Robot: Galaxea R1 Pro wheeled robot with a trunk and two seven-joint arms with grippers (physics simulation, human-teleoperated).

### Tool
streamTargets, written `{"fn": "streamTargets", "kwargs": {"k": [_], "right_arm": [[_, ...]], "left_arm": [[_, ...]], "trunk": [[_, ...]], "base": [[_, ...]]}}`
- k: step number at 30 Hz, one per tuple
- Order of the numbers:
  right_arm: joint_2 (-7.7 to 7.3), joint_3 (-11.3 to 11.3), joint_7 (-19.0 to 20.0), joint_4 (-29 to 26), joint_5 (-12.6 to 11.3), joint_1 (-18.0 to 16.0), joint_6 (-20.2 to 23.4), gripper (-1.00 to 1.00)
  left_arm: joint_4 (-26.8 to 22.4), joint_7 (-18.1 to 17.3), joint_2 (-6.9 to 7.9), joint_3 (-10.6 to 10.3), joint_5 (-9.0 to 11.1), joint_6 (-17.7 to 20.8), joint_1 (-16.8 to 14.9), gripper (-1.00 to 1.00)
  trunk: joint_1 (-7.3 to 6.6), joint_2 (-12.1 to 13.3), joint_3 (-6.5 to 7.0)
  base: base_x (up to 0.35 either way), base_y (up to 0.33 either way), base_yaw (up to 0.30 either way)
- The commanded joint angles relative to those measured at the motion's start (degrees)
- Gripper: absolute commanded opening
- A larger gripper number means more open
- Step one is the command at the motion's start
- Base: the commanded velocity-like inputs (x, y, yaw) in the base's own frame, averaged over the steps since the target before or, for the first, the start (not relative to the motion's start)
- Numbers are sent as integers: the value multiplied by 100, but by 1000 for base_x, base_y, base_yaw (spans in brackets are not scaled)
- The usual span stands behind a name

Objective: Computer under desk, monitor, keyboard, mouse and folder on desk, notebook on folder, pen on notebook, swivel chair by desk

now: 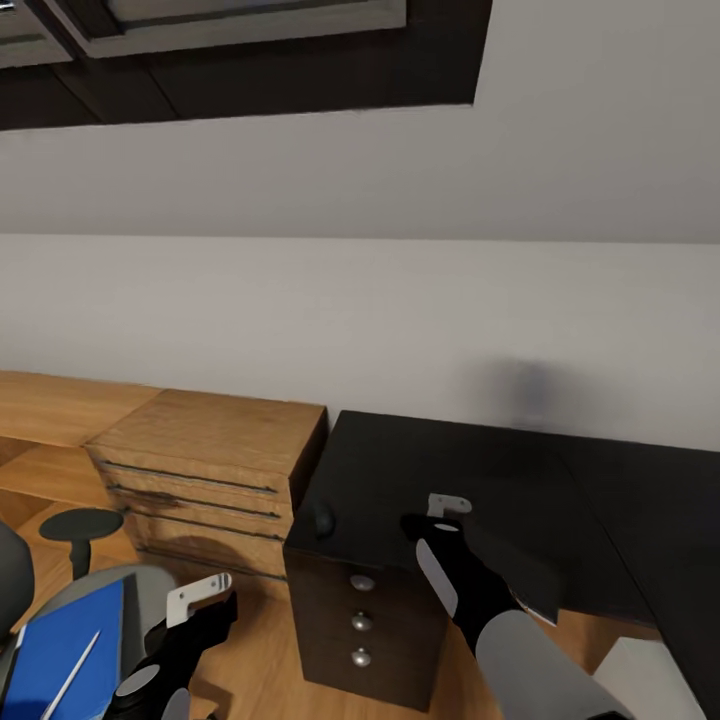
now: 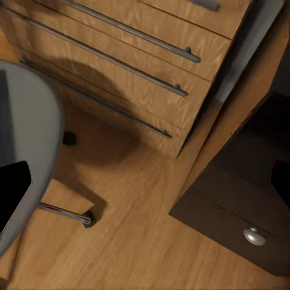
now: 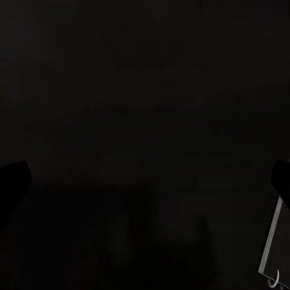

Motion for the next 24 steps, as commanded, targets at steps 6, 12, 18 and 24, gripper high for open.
{"fn": "streamTargets", "kwargs": {"k": [6, 12, 18, 24], "right_arm": [[0, 251, -41, -2, -31, -4, 28, 100], [0, 309, -43, -2, -35, -2, 31, 100], [0, 372, -43, -1, -33, 2, 39, 100], [0, 393, -43, -1, -34, 5, 34, 100]], "left_arm": [[27, 53, -17, -73, 61, 17, -6, 100], [88, 53, -18, -322, 63, 13, -2, 100], [153, 59, -12, -405, 71, 12, -2, 100], [195, 69, -12, -411, 71, 12, -1, 100]], "trunk": [[4, -4, -15], [4, -4, -25], [4, -4, -36], [4, -4, -46]], "base": [[134, 0, 239], [20, 0, 260], [2, 0, 263], [0, 0, 263]]}}
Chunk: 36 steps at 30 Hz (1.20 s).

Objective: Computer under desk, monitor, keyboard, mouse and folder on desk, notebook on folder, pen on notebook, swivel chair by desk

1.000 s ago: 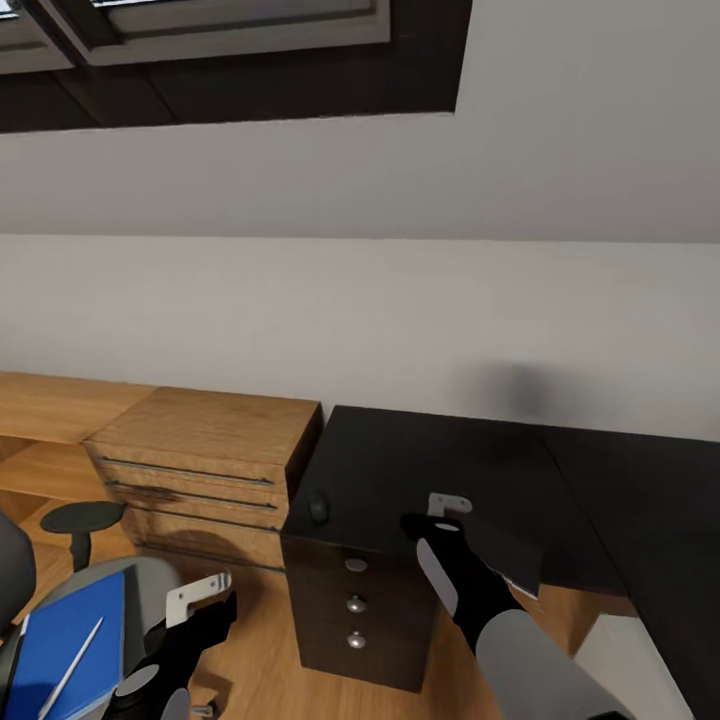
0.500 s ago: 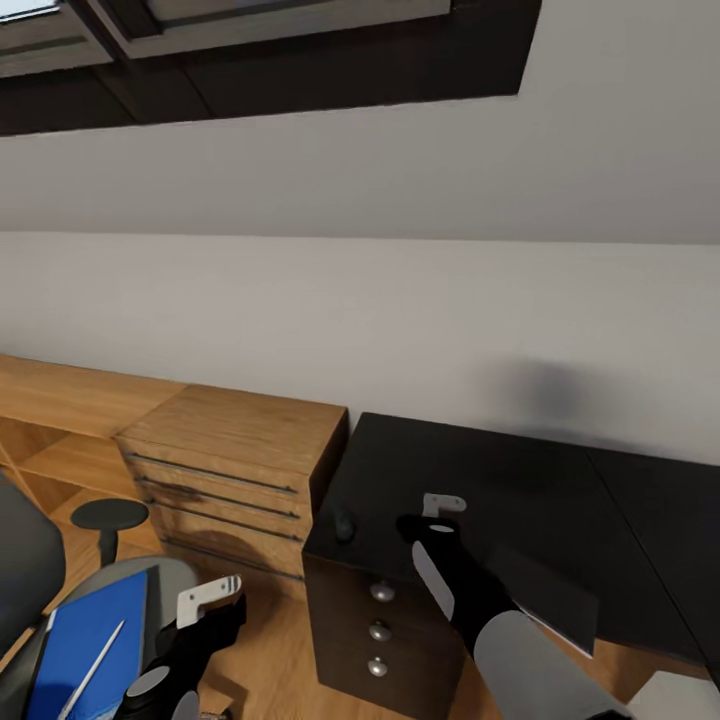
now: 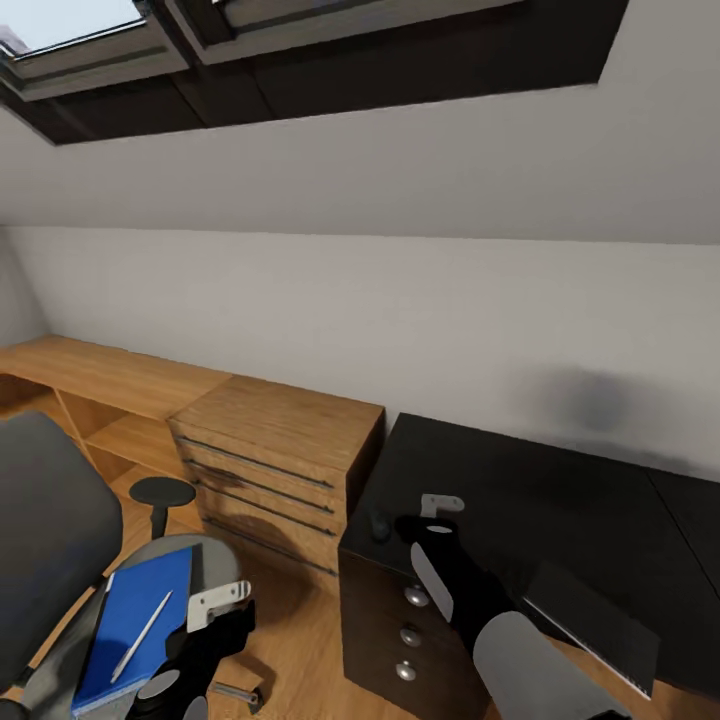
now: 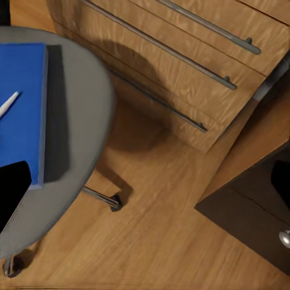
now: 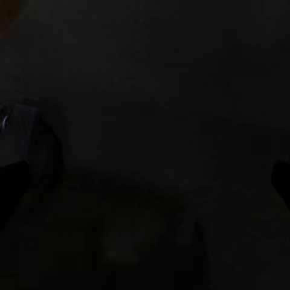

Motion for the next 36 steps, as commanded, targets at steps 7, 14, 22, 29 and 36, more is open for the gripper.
{"fn": "streamTargets", "kwargs": {"k": [7, 14, 22, 29, 36], "right_arm": [[0, 26, -43, -7, -31, -3, 29, 100], [0, 26, -43, -7, -31, -3, 36, 100], [0, 16, -49, -7, -23, -3, 29, 100], [0, 13, -50, -7, -13, -3, 44, 100], [0, 8, -59, 3, 0, -5, 42, 100]], "left_arm": [[-4, 55, -3, -15, 59, 13, 0, 100], [-3, 55, -4, -15, 59, 12, 0, 100], [-3, 49, -4, -16, 59, 5, -3, 100], [-3, 48, -4, -16, 64, 10, -1, 100], [-3, 47, -4, -16, 66, 6, 0, 100]], "trunk": [[1, -4, -15], [1, -4, -18], [1, -4, -19], [1, -4, -19], [1, -4, -19]], "base": [[0, 0, 263], [0, 0, 259], [52, 0, 146], [130, 0, 7], [16, 0, 0]]}}
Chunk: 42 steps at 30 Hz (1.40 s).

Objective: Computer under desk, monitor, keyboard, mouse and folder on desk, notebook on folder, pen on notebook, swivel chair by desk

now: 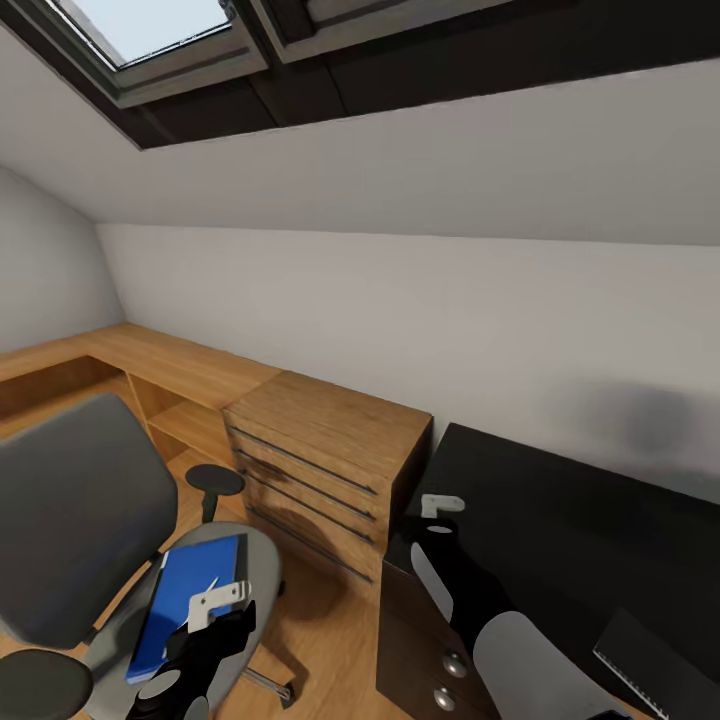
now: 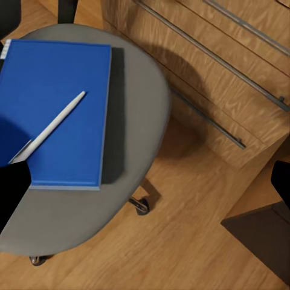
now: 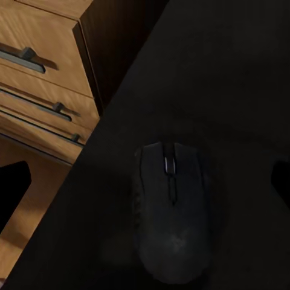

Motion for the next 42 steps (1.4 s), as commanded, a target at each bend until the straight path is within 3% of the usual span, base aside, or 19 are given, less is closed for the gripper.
{"fn": "streamTargets", "kwargs": {"k": [1, 10, 34, 42], "right_arm": [[0, 18, -44, -1, -33, -4, 27, 100], [0, 4, -36, 335, -43, -9, 45, 100], [0, -7, -26, 484, -28, -18, 74, 100], [0, -15, -26, 939, -44, -41, 67, 100]], "left_arm": [[-10, 53, 1, -6, 61, 13, 0, 100], [-10, 53, 1, -6, 62, 11, 0, 100], [-10, 53, 10, -6, 62, 10, -2, 100], [-10, 53, 10, -6, 62, 10, -1, 100]], "trunk": [[1, -4, -5], [1, -4, -5], [1, -4, -5], [1, -4, -5]], "base": [[51, 0, 0], [27, 0, 0], [78, 0, 0], [0, 0, 0]]}}
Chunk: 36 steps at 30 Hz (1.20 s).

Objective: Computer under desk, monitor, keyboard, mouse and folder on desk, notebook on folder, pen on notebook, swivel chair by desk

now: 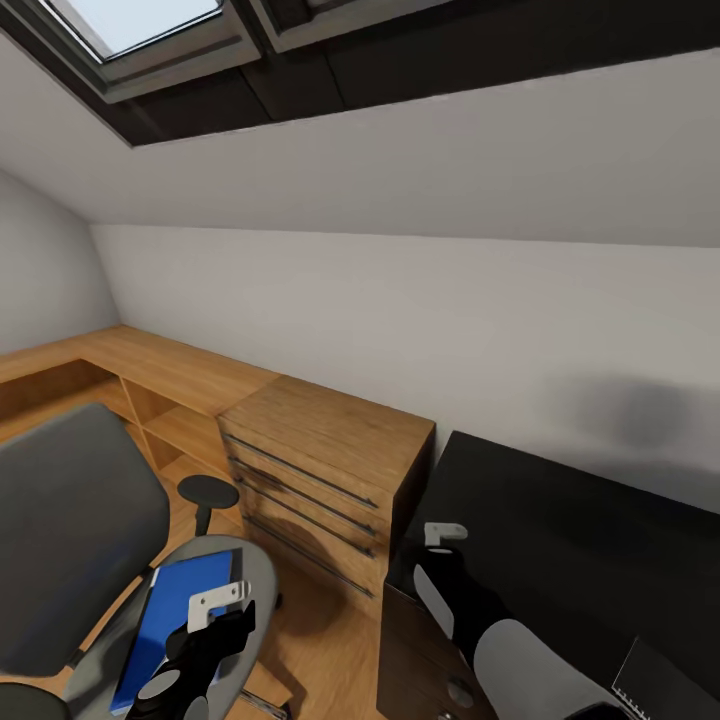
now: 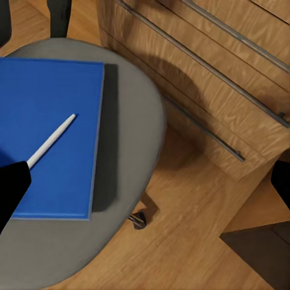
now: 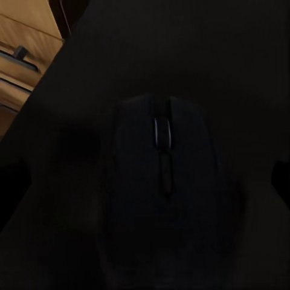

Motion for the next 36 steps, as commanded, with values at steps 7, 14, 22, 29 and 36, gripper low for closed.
{"fn": "streamTargets", "kwargs": {"k": [7, 14, 22, 29, 36], "right_arm": [[0, 25, -43, 139, -37, -9, 25, 100], [0, 25, -43, 164, -43, -10, 33, 100], [0, 21, -49, 173, -43, -11, 41, 100], [0, 17, -62, 167, -44, -10, 42, -100], [0, 16, -60, 159, -44, -10, 36, -100]], "left_arm": [[-10, 53, 1, -6, 61, 12, 0, 100], [-12, 53, 1, -6, 61, 12, 0, 100], [-19, 53, 1, -6, 61, 12, -1, 100], [-19, 53, 1, -5, 62, 12, 0, 100], [-19, 53, 1, -6, 64, 12, -1, 100]], "trunk": [[1, -4, -5], [1, -4, -5], [1, -4, -5], [1, -4, -5], [1, -4, -5]], "base": [[0, 0, 0], [0, 0, 0], [0, 0, 0], [0, 0, 0], [0, 0, 0]]}}
